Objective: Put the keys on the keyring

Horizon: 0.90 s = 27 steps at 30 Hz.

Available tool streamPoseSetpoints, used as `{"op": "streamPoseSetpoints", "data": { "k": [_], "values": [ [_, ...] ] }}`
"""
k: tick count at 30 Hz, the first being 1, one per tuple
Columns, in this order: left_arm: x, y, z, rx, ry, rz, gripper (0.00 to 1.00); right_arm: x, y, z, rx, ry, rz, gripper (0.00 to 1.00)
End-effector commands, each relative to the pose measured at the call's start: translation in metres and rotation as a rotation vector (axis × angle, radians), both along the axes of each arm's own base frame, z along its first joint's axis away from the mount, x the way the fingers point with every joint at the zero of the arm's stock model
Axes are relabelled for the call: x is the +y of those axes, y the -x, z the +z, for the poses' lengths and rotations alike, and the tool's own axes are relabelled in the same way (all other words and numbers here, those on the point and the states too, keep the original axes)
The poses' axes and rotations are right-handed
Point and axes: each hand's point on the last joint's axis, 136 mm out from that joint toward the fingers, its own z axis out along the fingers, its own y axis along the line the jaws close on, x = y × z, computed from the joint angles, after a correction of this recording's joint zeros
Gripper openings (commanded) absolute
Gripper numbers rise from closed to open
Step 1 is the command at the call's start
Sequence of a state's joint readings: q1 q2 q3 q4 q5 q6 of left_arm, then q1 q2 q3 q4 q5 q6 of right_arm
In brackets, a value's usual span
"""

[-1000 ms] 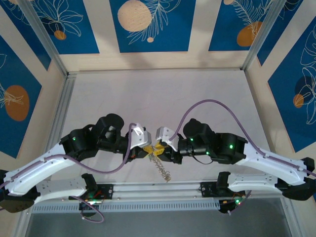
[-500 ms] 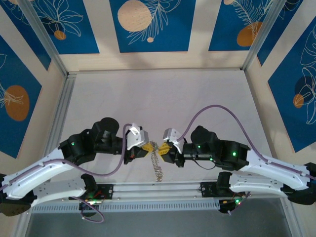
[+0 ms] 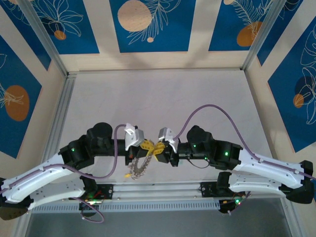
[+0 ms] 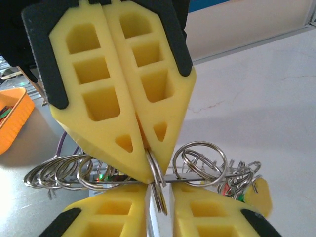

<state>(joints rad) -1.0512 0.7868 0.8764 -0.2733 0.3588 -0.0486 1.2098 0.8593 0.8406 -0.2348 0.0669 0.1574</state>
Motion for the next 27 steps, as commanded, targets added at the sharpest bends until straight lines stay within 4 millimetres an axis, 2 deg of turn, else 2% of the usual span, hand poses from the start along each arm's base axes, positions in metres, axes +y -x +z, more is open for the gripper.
{"op": "streamPoseSetpoints", "data": {
  "k": [1, 12, 27],
  "values": [
    [-0.001, 0.001, 0.033, -0.013, 0.169, 0.001, 0.00, -0.001, 0.007, 0.023, -0.020, -0.122, 0.028, 0.23],
    [0.007, 0.014, 0.050, 0.005, 0.334, -0.047, 0.00, -0.048, 0.012, 0.045, -0.045, -0.272, -0.032, 0.38],
    [0.000, 0.024, 0.056, 0.017, 0.420, -0.130, 0.00, -0.032, 0.017, 0.061, -0.036, -0.344, 0.058, 0.38]
  ]
}}
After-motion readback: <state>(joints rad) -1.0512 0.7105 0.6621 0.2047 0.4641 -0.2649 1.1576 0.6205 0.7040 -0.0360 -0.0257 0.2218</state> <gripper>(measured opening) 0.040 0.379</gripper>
